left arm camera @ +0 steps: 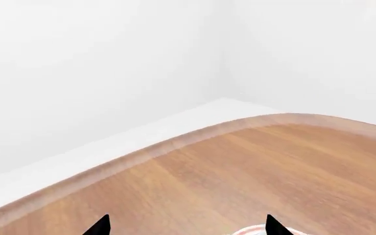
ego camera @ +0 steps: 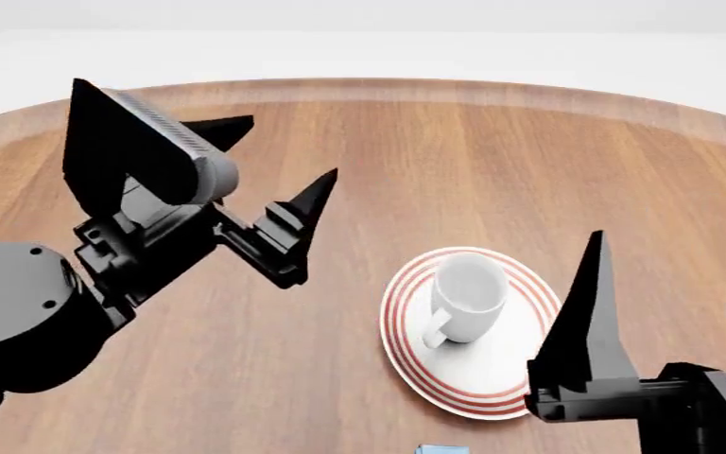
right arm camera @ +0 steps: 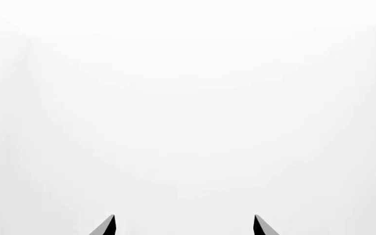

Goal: Pick up the white mug and put it on the plate, and put the chocolate pudding to the right of the plate.

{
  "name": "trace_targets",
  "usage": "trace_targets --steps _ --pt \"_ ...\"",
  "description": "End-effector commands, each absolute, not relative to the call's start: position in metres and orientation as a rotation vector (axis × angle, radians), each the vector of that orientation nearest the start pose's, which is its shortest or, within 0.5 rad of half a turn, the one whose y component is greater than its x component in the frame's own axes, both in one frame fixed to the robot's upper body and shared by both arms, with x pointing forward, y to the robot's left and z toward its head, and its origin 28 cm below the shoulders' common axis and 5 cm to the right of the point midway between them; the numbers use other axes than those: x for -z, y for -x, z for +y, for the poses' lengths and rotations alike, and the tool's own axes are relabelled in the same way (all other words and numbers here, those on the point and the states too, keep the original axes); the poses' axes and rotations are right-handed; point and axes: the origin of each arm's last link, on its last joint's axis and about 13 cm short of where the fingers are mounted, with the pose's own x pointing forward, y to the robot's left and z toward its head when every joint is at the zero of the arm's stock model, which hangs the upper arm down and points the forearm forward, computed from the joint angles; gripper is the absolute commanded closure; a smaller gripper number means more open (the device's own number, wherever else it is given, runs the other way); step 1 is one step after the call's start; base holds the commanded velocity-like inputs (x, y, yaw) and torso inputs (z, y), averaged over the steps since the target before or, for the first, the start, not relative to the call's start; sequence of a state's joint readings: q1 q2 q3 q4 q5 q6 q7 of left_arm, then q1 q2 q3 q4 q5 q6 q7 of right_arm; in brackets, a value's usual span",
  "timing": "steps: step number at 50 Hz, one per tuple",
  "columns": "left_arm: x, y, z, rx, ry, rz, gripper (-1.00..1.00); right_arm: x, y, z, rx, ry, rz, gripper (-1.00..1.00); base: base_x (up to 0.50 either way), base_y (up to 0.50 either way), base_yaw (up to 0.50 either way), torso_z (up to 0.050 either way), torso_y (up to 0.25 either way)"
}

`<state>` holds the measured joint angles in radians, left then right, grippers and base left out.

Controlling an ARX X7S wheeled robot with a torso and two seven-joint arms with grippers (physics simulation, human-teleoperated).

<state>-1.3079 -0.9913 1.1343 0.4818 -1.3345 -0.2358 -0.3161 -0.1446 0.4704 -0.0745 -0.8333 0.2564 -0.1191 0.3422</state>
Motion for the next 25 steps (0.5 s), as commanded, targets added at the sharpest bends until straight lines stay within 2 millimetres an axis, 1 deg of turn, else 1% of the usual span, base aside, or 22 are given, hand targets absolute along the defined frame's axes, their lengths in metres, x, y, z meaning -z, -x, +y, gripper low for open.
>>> trace_targets --steps 1,5,7,12,18,20,25 --pt "-0.277 -0.24 0.241 0.609 -0.134 -0.258 -1.0 -0.162 -0.136 -0.116 -0.118 0.037 -0.66 -1.0 0.0 0.0 0.0 0.0 0.0" --pt "-0.279 -0.239 0.242 0.599 -0.133 -0.264 -1.0 -0.162 -0.131 -0.114 -0.147 0.026 -0.621 -1.0 0.0 0.0 0.0 0.0 0.0" --pt "-0.278 -0.239 0.242 0.6 -0.139 -0.265 -1.0 -0.166 -0.127 -0.113 -0.158 0.03 -0.629 -1.0 0.0 0.0 0.0 0.0 0.0" --pt "-0.275 -0.239 0.241 0.602 -0.146 -0.26 -1.0 -0.166 -0.127 -0.113 -0.159 0.028 -0.613 -1.0 0.0 0.0 0.0 0.0 0.0" --pt "-0.276 -0.239 0.24 0.605 -0.148 -0.261 -1.0 -0.165 -0.12 -0.109 -0.231 0.022 -0.521 -1.0 0.0 0.0 0.0 0.0 0.0" --pt "-0.277 -0.239 0.239 0.606 -0.151 -0.263 -1.0 -0.164 -0.118 -0.108 -0.259 -0.035 -0.437 -1.0 0.0 0.0 0.0 0.0 0.0" --pt "-0.278 -0.238 0.239 0.607 -0.15 -0.266 -1.0 -0.163 -0.113 -0.105 -0.28 -0.052 -0.324 -1.0 0.0 0.0 0.0 0.0 0.0"
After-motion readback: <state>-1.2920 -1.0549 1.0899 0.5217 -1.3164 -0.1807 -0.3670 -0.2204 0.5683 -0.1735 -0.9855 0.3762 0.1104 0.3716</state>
